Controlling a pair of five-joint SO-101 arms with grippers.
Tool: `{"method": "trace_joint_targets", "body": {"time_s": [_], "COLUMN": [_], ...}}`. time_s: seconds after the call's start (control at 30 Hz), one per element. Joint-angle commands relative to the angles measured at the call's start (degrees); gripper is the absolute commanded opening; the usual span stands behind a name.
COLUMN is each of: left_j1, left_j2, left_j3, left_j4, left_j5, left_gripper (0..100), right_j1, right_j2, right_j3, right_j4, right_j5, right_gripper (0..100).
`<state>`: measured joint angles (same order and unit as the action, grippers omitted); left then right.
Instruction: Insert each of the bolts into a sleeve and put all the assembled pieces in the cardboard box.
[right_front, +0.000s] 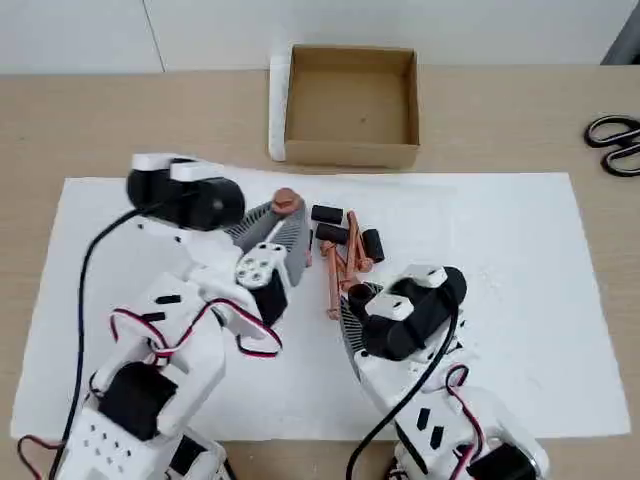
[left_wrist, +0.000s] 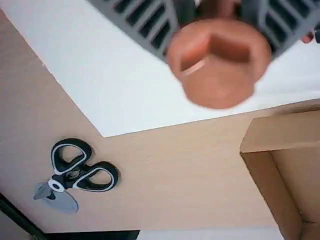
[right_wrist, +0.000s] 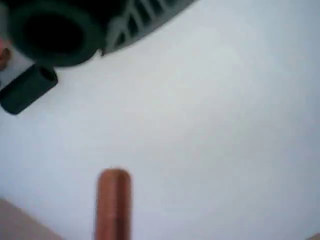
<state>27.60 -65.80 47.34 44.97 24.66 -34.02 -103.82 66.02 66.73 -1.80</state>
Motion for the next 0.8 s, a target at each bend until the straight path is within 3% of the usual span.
{"method": "trace_joint_targets", "body": {"time_s": [0.0, 0.77], "left_j1": [1.85, 2.90], "left_j2": [-0.62, 0.00], "left_j3": [0.57, -2.15], "left_j4": [-3.43, -1.67], "left_j5": [0.35, 8.26], "left_gripper": [1, 1], "right_j1": [-0.31, -0.13], "right_j2": [-0.04, -0.04], "right_j3": [-0.35, 2.81], "right_j4": [-1.63, -1.63], "right_j5": [-0.62, -0.53], "right_gripper": [0.4, 0.4]}}
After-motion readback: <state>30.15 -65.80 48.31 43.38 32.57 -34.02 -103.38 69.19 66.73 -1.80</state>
